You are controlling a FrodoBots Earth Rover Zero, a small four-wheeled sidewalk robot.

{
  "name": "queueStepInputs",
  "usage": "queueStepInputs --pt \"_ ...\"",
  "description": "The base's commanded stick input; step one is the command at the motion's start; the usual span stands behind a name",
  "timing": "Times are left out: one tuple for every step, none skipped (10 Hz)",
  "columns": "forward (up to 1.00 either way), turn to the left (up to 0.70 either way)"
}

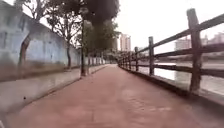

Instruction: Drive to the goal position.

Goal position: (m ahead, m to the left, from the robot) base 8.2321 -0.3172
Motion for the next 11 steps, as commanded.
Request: queueStepInputs --pt "0.93 0.0" --pt "0.93 0.0" --pt "0.93 0.0" --pt "0.92 0.0" --pt "0.92 0.0" --pt "0.92 0.0" --pt "0.92 0.0" --pt "0.9 0.0" --pt "0.84 0.0" --pt "0.69 0.0" --pt "0.56 0.0"
